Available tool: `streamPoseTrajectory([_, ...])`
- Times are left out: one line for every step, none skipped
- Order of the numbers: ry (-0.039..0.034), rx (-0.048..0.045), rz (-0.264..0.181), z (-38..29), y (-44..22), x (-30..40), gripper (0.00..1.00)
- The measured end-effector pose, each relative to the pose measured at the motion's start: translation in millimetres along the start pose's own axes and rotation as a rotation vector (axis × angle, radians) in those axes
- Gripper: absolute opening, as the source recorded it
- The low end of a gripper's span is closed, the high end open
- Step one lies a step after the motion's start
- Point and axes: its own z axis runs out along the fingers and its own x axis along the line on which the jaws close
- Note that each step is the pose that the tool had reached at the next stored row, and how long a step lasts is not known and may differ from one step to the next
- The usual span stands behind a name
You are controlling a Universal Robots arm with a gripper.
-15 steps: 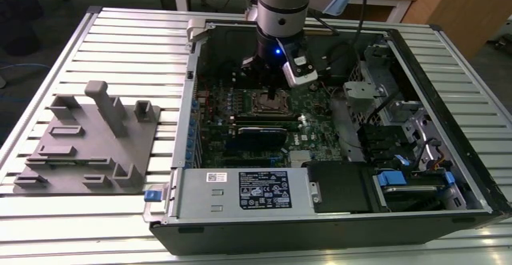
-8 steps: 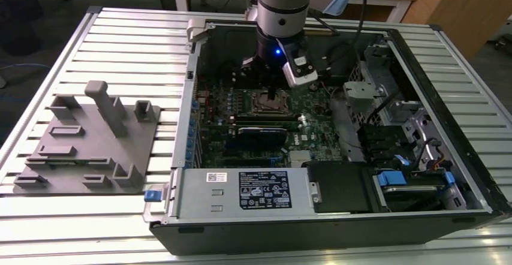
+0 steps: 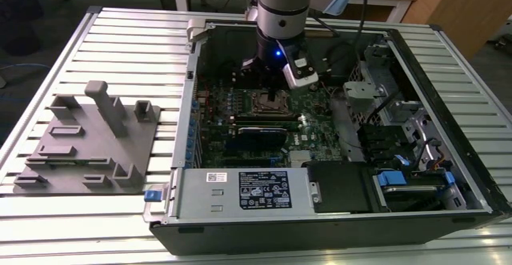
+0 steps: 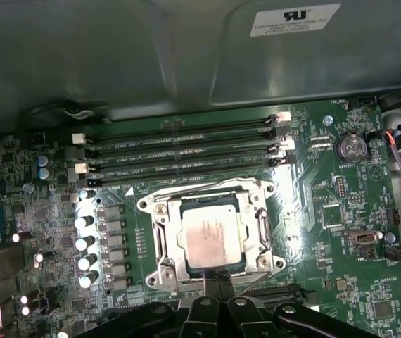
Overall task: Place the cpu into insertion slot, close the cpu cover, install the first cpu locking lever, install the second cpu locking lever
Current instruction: 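Install the second cpu locking lever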
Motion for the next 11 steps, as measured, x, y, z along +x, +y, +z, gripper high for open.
streamPoseTrajectory([0.0001, 0.0000, -0.001, -0.1, -1.2, 0.0, 0.10])
streamPoseTrajectory([0.0002, -0.0001, -0.003, -0.1, -2.4, 0.0, 0.10])
streamPoseTrajectory([0.0004, -0.0002, -0.006, -0.2, -3.5, 0.0, 0.10])
streamPoseTrajectory([0.0005, -0.0003, -0.008, -0.3, -4.6, 0.1, 0.10])
streamPoseTrajectory([0.0008, -0.0004, -0.012, -0.4, -5.6, 0.2, 0.10])
streamPoseTrajectory([0.0011, -0.0006, -0.017, -0.4, -6.3, 0.3, 0.10])
streamPoseTrajectory([0.0015, -0.0008, -0.022, -0.4, -6.9, 0.3, 0.10])
streamPoseTrajectory([0.0018, -0.0011, -0.028, -0.4, -7.4, 0.2, 0.10])
streamPoseTrajectory([0.0021, -0.0014, -0.033, -0.4, -8.0, 0.2, 0.10])
streamPoseTrajectory([0.0025, -0.0015, -0.038, -0.4, -8.5, 0.1, 0.10])
streamPoseTrajectory([0.0028, -0.0018, -0.043, -0.4, -8.9, 0.1, 0.10])
